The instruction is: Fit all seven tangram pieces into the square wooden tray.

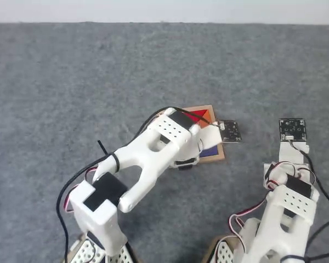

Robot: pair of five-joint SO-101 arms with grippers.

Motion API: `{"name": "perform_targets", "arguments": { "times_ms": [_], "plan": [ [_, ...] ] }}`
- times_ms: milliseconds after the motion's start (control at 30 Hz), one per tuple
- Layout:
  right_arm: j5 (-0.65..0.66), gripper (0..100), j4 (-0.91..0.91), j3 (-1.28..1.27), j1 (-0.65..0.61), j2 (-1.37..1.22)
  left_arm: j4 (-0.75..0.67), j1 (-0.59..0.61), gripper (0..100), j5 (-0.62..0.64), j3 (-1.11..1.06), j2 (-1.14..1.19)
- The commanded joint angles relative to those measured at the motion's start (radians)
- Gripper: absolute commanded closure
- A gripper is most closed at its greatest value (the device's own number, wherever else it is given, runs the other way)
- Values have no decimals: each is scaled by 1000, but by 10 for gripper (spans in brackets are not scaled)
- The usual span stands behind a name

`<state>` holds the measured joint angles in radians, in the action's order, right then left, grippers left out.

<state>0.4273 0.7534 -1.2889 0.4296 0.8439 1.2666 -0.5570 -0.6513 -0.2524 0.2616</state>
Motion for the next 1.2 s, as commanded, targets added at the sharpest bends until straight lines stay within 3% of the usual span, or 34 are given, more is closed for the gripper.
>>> {"name": "perform_targets", "arguments": {
  "times_ms": [0, 267, 533, 767, 933, 1167],
  "plan": [
    [-9, 772, -21, 54, -10, 35, 38, 38, 870, -25, 61, -20],
    [-9, 772, -18, 54, -10, 38, 110, 95, 870, -44, 194, -11],
    [-9, 772, -19, 52, -10, 38, 110, 104, 870, -35, 197, -11],
    [-11, 797, -13, 52, -12, 39, 110, 117, 870, 253, 189, -184],
    [-23, 987, -1, 52, -54, 39, 2, 135, 870, 413, 24, -488],
    [-32, 987, 153, 87, -163, 162, -371, 328, 870, 540, -473, -795]
  ]
}}
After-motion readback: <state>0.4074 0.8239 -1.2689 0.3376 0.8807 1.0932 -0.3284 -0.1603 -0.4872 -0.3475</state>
